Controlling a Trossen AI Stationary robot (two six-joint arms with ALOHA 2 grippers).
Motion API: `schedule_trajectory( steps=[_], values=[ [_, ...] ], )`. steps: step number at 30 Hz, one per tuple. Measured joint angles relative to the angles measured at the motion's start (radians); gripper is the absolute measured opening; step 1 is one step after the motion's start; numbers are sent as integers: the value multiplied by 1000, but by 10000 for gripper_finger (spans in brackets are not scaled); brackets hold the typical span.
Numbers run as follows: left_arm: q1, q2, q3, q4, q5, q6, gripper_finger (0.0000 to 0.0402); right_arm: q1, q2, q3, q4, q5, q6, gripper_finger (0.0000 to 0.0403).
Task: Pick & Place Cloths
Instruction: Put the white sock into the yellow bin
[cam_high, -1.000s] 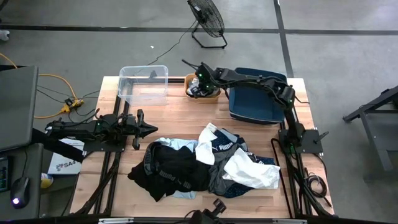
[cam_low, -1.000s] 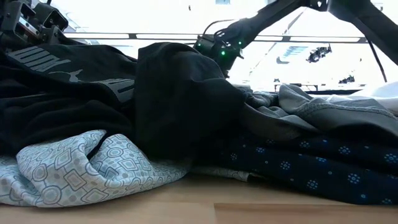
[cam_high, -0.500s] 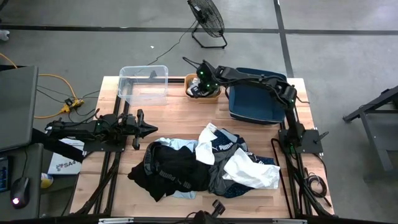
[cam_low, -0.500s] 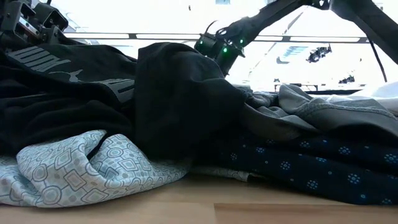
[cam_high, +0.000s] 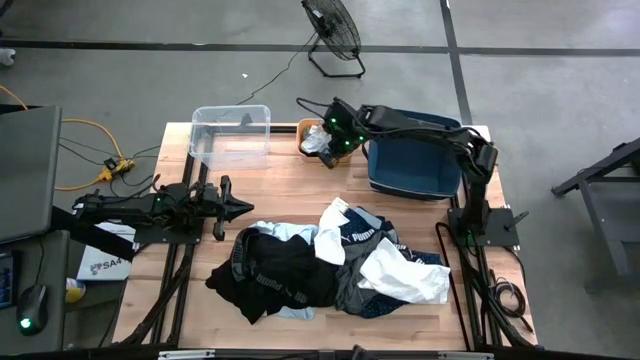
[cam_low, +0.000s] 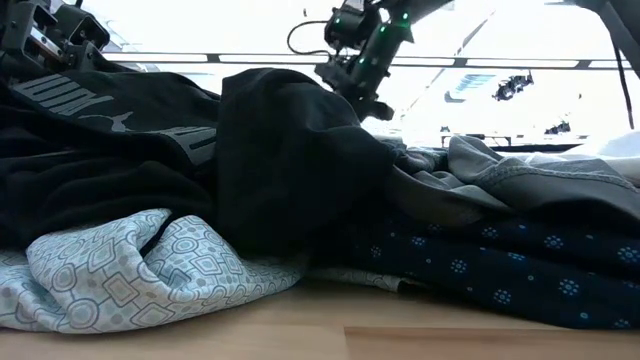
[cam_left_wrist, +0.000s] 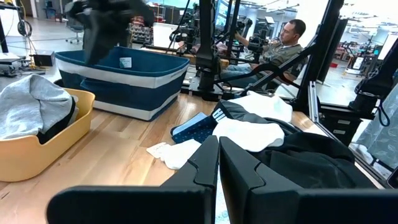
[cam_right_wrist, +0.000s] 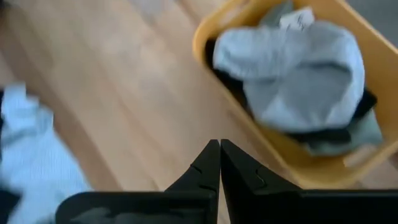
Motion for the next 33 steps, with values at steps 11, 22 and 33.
schedule_trajectory(
  steps=[11, 22, 33],
  values=[
    [0, 0, 0, 0, 0, 0, 12, 153, -39, 0, -222, 6, -175, 5],
    [0, 0, 0, 0, 0, 0, 12, 399, -32, 0, -253, -18, -240, 5],
    [0, 0, 0, 0, 0, 0, 12, 508, -24, 0, -230, 17, -239, 120]
  ],
)
